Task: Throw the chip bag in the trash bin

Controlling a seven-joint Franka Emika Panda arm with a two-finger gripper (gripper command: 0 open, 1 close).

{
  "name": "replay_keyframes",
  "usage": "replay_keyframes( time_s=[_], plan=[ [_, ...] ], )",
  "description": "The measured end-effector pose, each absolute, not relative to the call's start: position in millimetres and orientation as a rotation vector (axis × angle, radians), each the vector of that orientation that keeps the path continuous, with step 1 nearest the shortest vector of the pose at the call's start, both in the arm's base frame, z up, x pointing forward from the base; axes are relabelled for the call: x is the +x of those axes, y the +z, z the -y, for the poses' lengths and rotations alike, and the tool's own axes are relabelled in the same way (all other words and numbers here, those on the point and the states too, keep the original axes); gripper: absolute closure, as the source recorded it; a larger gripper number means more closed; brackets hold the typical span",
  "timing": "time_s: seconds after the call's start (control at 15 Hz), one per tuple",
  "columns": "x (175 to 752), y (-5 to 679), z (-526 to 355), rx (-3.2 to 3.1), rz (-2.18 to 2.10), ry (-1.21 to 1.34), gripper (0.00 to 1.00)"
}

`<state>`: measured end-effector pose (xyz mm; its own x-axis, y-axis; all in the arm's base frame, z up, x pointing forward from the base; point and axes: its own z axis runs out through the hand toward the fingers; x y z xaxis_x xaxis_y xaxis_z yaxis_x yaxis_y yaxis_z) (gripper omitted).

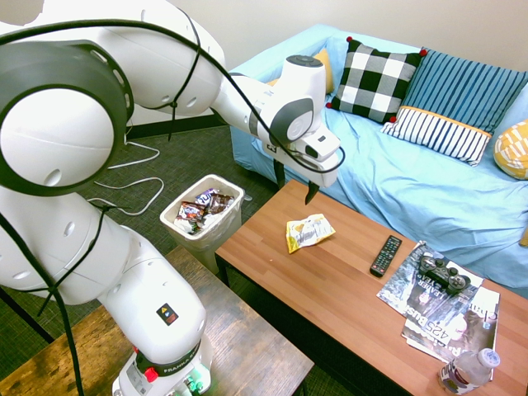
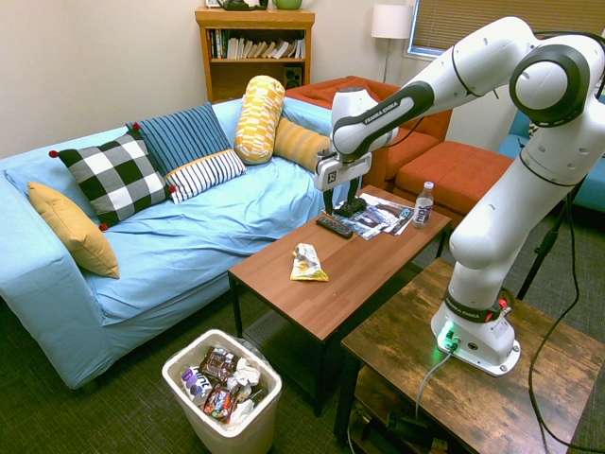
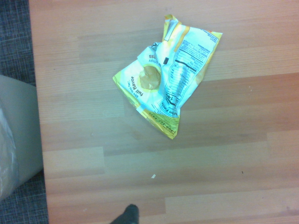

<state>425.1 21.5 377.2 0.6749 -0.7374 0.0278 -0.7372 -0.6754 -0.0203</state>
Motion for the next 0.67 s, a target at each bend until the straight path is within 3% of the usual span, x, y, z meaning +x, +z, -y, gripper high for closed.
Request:
replay_keyframes(
  time_s=[0.4, 0.67],
  plan=[
    [438, 355, -18, -2.834, -1.307, -0.037, 0.00],
    [480, 305, -16, -2.761, -1.467, 0.036, 0.00]
  ],
)
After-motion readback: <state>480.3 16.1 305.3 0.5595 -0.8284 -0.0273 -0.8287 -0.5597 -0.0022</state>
